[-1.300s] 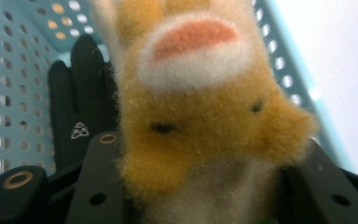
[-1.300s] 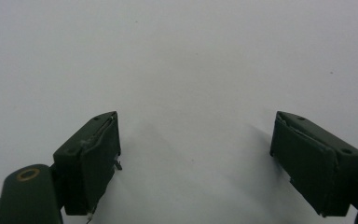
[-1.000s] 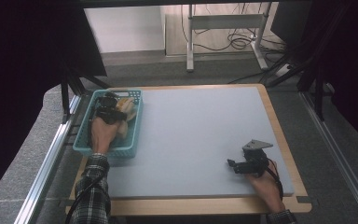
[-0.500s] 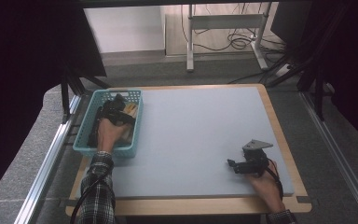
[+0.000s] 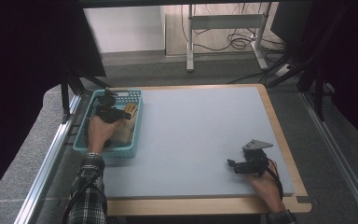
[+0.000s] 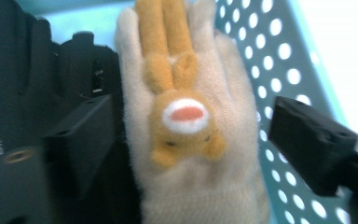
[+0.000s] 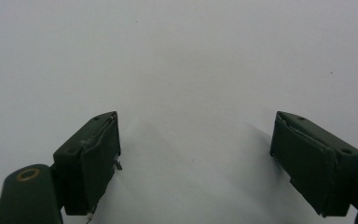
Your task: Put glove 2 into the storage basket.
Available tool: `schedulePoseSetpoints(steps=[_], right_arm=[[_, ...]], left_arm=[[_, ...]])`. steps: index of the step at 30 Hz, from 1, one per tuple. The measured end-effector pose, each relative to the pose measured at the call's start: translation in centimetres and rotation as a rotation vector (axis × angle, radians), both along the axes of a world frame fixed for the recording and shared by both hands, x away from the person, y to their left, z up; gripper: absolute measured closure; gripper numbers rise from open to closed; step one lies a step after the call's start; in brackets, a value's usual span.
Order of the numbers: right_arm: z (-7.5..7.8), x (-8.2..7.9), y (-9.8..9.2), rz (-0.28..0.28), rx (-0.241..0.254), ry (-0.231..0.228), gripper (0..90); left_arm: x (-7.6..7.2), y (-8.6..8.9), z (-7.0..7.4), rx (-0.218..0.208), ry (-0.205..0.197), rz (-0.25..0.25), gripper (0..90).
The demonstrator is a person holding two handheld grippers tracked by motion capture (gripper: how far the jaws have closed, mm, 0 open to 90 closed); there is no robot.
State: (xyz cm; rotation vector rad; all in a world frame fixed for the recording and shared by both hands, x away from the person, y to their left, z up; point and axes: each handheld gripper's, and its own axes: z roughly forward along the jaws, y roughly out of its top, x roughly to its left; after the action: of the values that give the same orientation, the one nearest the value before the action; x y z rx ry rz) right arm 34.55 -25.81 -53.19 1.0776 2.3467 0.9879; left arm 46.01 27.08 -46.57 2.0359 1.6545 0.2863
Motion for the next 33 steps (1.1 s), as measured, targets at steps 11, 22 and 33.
schedulePoseSetpoints(steps=[11,22,33], right_arm=[[0.0,0.0,0.0,0.000,0.000,0.000,15.4],[0.0,0.0,0.0,0.000,0.000,0.000,15.4],[0.0,0.0,0.0,0.000,0.000,0.000,15.4]], left_arm=[[0.4,-1.4,-0.8,0.046,0.020,0.013,62.7],[0.3,-1.6,-1.7,-0.006,0.047,0.015,60.1],[-0.6,-1.1,-0.8,0.071,-0.070,-0.013,32.9]])
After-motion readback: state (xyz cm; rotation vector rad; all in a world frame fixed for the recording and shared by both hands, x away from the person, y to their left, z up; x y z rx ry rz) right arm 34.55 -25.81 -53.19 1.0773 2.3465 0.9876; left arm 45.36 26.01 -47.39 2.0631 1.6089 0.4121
